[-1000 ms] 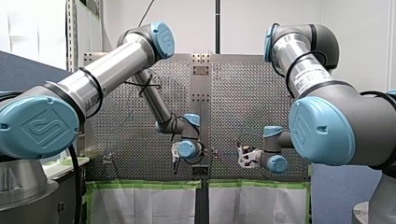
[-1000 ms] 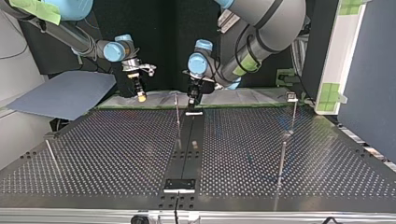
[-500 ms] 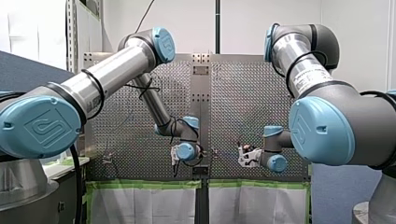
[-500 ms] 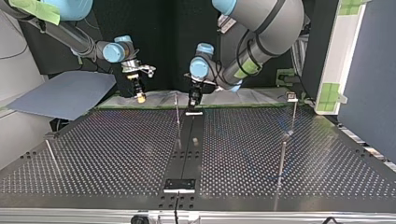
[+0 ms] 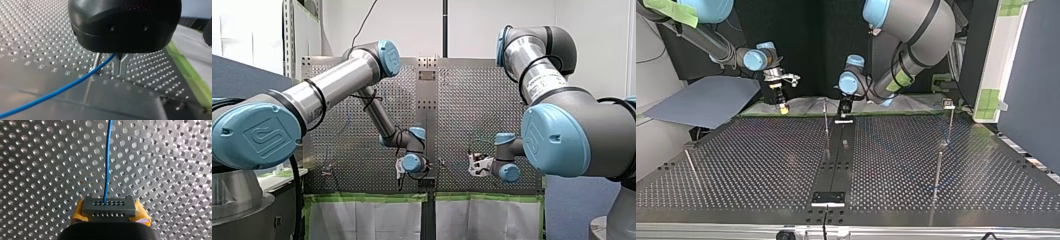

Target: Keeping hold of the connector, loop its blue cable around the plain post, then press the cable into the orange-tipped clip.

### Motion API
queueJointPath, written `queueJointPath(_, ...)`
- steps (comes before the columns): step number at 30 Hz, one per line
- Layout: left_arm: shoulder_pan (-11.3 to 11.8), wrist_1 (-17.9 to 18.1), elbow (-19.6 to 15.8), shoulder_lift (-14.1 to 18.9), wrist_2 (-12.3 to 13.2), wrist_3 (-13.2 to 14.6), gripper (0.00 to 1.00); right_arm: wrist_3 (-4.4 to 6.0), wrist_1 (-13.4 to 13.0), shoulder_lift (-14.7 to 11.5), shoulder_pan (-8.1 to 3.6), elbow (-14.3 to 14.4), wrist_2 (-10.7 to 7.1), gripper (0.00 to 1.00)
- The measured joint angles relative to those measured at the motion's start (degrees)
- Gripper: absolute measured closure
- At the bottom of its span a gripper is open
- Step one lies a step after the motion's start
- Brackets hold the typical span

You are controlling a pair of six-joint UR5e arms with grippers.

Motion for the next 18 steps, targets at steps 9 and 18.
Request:
queueJointPath(9,1.67,-1.77,2.59,-0.01,0.81,-0.92,0.96,0.28,1.38,0.09,-0.81,-2.43,-0.19,1.0)
queueJointPath(18,2.44,-2.32,3.47,-0.02,1.05,-0.83,0.96,0.6,1.65,0.21,-1.29,-3.84,-1.26,1.0)
